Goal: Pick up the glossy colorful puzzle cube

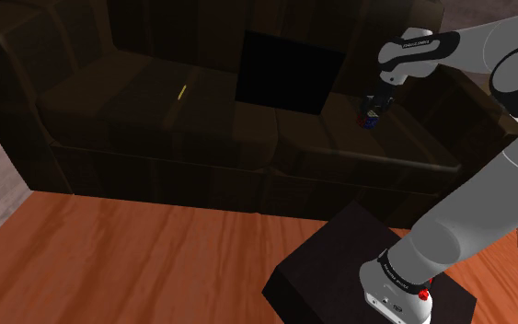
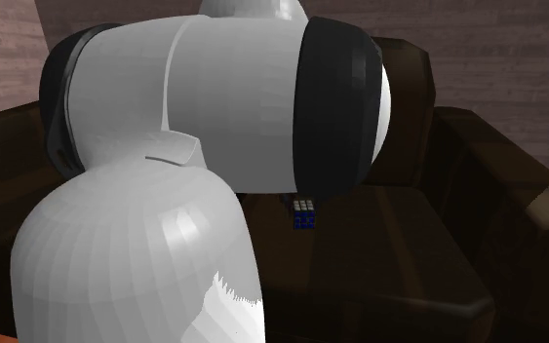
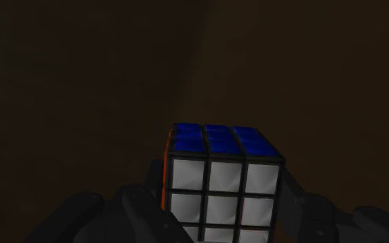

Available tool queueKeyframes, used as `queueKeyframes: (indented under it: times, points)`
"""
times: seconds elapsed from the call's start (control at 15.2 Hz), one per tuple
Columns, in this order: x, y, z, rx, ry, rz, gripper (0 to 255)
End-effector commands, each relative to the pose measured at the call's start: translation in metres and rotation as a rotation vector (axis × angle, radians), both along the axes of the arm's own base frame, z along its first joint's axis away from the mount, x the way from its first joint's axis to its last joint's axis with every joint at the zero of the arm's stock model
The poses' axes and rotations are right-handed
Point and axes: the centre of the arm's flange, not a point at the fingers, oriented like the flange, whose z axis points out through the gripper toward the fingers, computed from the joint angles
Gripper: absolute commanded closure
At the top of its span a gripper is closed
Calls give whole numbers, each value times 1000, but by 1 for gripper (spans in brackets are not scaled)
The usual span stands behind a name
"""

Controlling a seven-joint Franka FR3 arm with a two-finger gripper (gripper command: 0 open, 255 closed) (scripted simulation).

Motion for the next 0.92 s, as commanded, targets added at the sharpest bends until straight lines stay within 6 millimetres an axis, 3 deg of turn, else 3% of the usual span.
queueKeyframes:
  times: [0.0,0.13,0.86]
  points:
    - [0,0,0,0,0,0,255]
    - [0,0,0,0,0,0,255]
    - [0,0,58,0,0,0,255]
